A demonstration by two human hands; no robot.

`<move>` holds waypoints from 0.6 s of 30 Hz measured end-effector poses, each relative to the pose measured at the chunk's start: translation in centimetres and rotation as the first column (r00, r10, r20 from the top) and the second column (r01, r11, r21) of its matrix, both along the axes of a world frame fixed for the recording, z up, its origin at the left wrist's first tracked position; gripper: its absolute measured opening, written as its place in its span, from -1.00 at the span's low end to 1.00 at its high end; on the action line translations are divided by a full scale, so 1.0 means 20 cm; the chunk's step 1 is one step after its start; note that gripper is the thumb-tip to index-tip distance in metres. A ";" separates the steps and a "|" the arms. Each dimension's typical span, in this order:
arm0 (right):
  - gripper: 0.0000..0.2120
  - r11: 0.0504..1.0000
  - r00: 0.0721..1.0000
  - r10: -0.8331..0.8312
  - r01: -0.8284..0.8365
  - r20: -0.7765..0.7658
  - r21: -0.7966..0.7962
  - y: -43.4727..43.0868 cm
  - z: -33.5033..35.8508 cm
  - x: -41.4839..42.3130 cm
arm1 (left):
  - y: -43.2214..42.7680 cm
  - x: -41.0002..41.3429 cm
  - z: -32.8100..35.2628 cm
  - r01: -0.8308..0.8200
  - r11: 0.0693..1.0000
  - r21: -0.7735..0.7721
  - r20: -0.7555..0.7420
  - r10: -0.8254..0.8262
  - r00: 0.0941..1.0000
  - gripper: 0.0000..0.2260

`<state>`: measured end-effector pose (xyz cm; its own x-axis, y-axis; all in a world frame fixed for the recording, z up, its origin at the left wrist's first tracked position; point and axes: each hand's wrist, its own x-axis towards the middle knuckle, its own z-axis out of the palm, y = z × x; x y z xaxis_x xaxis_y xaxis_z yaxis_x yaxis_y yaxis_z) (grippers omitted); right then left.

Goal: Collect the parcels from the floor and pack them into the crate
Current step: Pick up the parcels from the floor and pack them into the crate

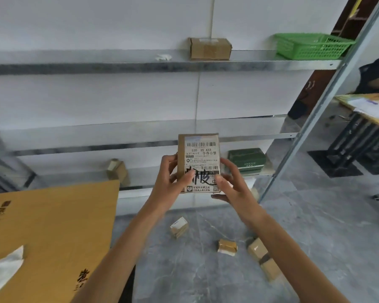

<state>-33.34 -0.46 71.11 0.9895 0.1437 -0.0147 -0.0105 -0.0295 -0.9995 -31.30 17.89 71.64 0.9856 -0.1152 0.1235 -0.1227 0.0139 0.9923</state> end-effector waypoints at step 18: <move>-0.47 0.962 0.986 0.159 -0.145 -0.040 0.231 1.15 -0.07 -0.94 | 1.24 -1.05 0.04 -0.122 0.991 0.046 -0.080 0.126 0.989 -0.55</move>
<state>-52.12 22.50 69.69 0.9541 0.2987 -0.0210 -0.0817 0.1920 -0.9780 -52.32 42.72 72.53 0.9992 0.0051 0.0392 -0.0390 -0.0376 0.9985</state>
